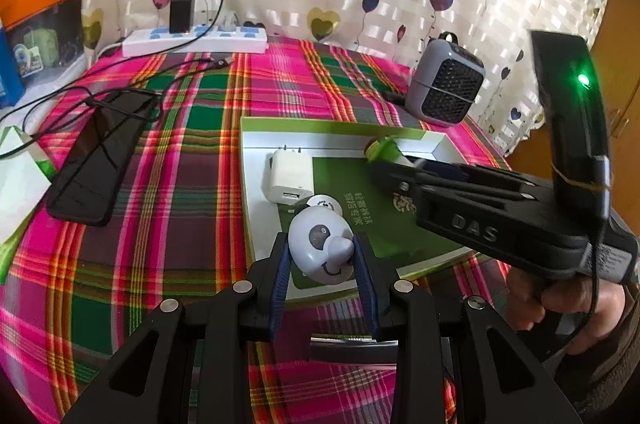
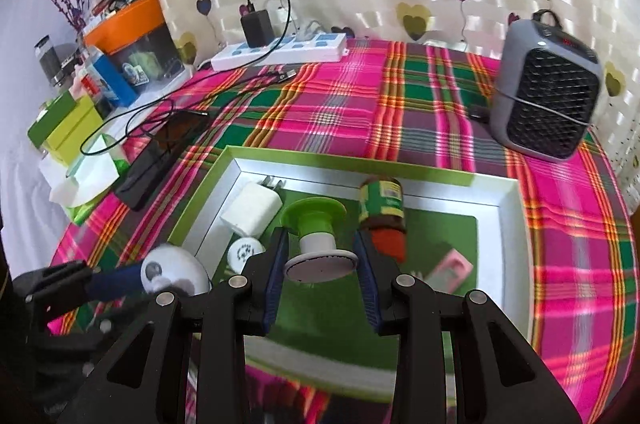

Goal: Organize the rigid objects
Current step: 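Carry the white face holder with the left tool while the right tool carries the green-topped holder into the box, then open the left tool to drop the face holder while the right tool releases the green-topped holder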

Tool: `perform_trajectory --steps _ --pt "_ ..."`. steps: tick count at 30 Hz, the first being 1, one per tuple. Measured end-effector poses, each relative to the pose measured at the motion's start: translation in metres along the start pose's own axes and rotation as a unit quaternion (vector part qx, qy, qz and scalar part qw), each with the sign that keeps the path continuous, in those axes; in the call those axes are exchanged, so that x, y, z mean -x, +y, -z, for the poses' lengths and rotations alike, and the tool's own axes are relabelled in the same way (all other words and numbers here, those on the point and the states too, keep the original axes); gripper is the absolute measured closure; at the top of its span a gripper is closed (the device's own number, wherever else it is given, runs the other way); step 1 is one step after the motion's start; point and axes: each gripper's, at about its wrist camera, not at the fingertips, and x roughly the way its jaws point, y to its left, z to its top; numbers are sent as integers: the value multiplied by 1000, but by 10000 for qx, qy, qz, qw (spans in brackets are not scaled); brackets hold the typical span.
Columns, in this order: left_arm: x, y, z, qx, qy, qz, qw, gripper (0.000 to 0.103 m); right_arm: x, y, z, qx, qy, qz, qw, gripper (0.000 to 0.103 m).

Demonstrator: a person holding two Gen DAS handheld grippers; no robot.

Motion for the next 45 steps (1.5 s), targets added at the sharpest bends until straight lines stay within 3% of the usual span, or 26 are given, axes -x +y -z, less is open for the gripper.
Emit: perform_trajectory --steps 21,45 --pt "-10 2 -2 0 28 -92 10000 73 -40 6 -11 112 368 -101 9992 68" --pt "-10 2 -1 -10 9 -120 9999 73 -44 10 -9 113 402 -99 9991 68"
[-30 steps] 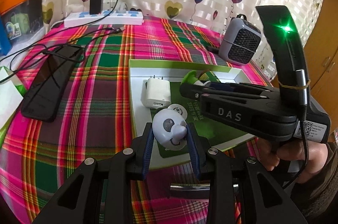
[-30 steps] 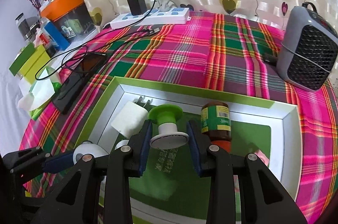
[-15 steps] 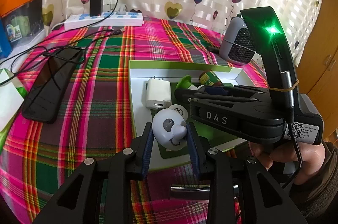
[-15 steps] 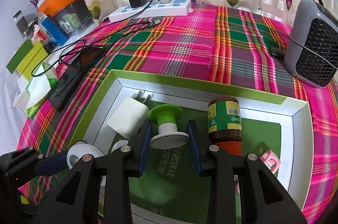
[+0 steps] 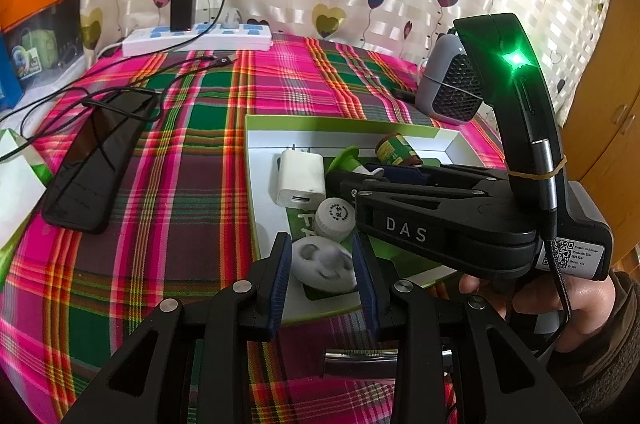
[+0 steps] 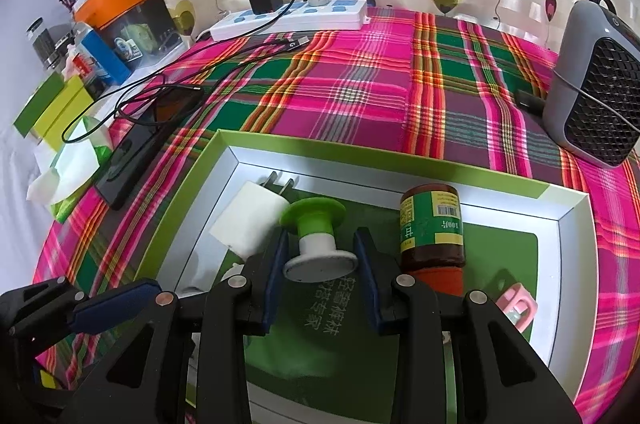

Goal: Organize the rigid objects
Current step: 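Open the left tool to drop the face holder while the right tool releases the green-topped holder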

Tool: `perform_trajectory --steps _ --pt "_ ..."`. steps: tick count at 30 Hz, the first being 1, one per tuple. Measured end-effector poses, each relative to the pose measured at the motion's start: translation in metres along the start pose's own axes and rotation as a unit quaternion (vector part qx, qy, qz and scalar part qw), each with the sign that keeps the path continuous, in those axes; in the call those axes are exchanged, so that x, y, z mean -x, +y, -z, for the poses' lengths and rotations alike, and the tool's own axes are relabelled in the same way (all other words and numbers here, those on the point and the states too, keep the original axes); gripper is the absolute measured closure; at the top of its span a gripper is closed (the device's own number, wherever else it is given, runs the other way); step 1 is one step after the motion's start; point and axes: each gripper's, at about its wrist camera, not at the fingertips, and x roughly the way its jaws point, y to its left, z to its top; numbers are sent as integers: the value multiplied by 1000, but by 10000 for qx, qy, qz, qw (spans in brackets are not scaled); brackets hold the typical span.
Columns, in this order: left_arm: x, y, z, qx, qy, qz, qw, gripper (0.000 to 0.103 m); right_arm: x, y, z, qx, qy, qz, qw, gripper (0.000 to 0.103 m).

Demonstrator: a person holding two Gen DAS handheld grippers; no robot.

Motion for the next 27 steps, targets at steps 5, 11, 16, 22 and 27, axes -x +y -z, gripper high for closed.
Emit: perform_trajectory --steps 5,11,16,22,27 --pt "0 0 0 1 -1 3 10000 73 0 0 0 4 1 -6 10000 68" --pt "1 1 -1 8 -3 -17 10000 73 2 -2 -1 -83 -60 1 9999 59" --pt "2 1 -1 5 -15 -41 10000 71 5 -1 0 -96 -89 -7 9999 59" --pt "4 1 1 -10 -16 -30 10000 70 14 0 2 -136 -187 -65 9997 59" --pt "9 0 3 -10 -70 -17 10000 68 24 0 7 -160 -282 18 9995 59"
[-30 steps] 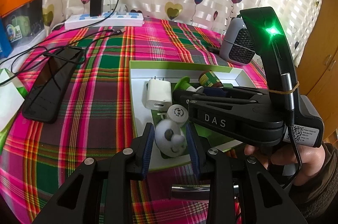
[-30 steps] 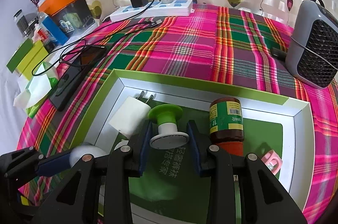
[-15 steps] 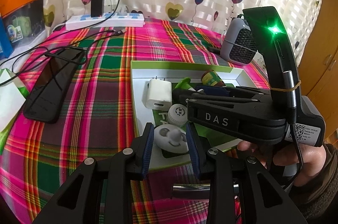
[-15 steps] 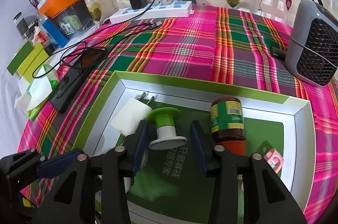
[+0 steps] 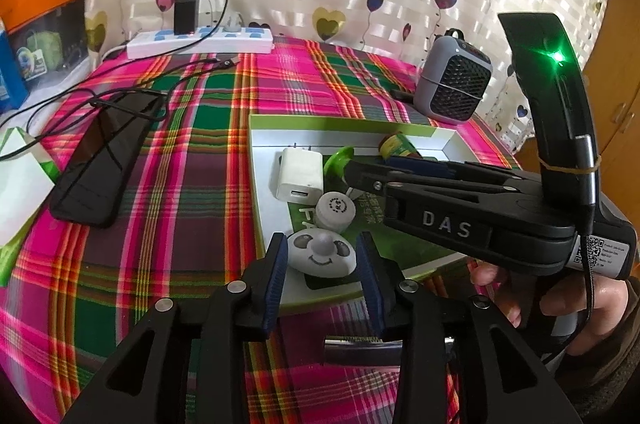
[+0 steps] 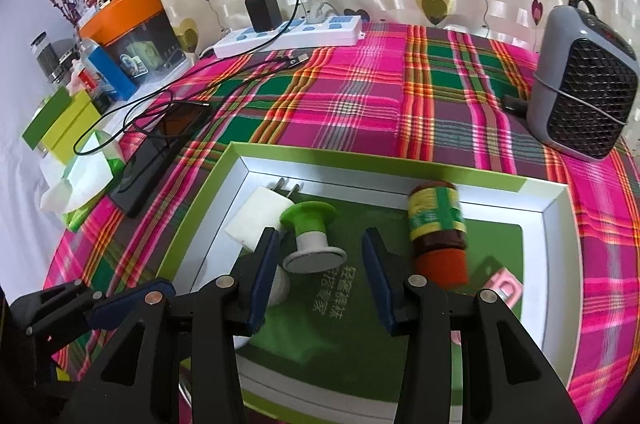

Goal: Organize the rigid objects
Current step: 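Open the left tool to drop the face holder while the right tool releases the green-topped holder, then withdraw both tools from the green box toward the remaining items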

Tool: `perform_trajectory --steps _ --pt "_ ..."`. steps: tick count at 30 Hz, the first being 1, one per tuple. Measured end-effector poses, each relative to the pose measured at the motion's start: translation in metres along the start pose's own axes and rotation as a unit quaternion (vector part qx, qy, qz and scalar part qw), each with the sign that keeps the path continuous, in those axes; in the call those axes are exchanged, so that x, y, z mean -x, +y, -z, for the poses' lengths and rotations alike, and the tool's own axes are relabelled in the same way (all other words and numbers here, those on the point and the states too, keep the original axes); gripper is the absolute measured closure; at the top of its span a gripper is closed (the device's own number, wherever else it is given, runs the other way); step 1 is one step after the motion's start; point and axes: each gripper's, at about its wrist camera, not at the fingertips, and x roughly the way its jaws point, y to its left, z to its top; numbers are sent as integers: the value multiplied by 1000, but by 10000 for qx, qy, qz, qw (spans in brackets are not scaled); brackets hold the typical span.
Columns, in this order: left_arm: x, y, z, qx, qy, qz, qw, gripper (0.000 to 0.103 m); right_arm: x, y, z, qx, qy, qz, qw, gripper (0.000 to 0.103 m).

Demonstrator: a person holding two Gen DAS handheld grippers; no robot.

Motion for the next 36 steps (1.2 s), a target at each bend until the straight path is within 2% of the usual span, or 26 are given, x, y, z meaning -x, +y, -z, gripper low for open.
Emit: perform_trajectory --steps 18,25,36 --pt "34 1 19 -103 -190 74 9997 66 44 -4 28 -275 -362 45 9990 59" --pt "47 4 29 -152 -229 139 9995 66 69 -10 51 -498 -549 99 9972 59" --pt "53 11 53 -255 -95 254 9993 66 105 -15 95 -657 -714 436 9943 59"
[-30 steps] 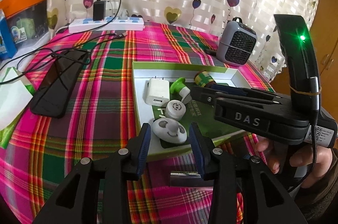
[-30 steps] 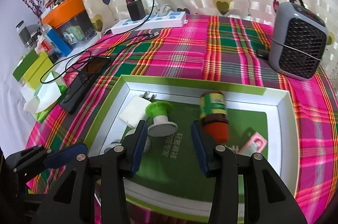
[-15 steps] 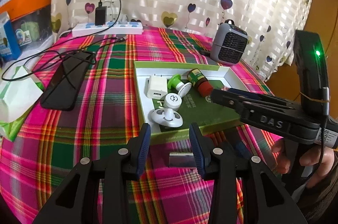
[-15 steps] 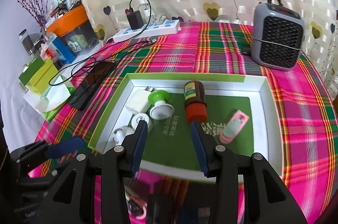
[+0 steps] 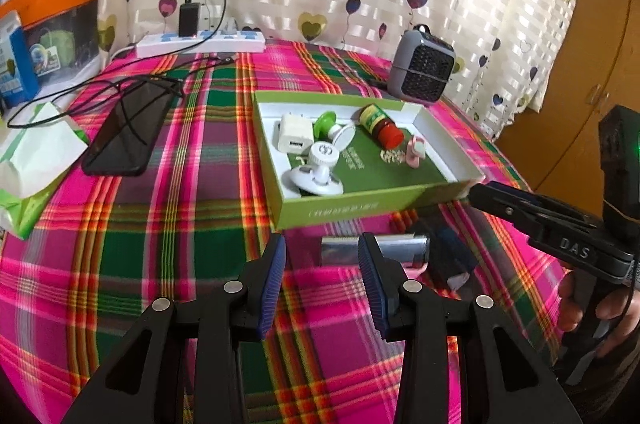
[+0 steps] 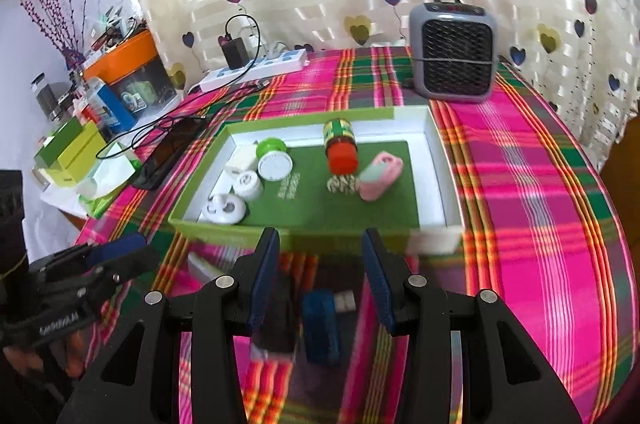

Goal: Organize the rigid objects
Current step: 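Withdraw both tools from the green box toward the remaining items, then grasp the black USB drive with the left tool while the right tool grasps the blue USB drive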

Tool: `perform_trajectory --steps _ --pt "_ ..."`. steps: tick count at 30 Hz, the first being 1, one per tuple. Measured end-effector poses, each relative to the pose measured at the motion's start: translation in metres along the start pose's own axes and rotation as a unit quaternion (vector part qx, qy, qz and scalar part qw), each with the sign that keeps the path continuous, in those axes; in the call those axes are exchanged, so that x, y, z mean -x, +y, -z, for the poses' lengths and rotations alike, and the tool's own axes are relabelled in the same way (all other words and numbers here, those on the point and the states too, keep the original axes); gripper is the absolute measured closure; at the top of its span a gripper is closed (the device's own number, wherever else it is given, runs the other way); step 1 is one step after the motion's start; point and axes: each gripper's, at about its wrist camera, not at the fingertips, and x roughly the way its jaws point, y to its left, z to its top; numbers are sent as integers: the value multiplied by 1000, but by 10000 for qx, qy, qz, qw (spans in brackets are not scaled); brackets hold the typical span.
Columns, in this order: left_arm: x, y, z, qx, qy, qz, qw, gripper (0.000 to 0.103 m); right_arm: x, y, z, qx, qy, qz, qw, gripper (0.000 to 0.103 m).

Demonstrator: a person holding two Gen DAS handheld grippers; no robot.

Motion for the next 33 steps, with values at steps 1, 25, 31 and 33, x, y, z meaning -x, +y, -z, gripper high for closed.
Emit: perform_trajectory --steps 1,25,31,33 --pt "1 1 1 -12 16 10 10000 66 2 0 3 4 -3 34 10000 59" --pt "-15 -18 -9 -1070 356 535 9922 66 -8 -8 42 71 365 194 9991 59" --pt "-24 -27 -14 -1333 511 738 9870 65 -11 -6 39 262 355 169 9989 59" --pt "-28 -30 -15 -1468 545 700 9852 65 -12 -5 38 328 381 148 9986 59"
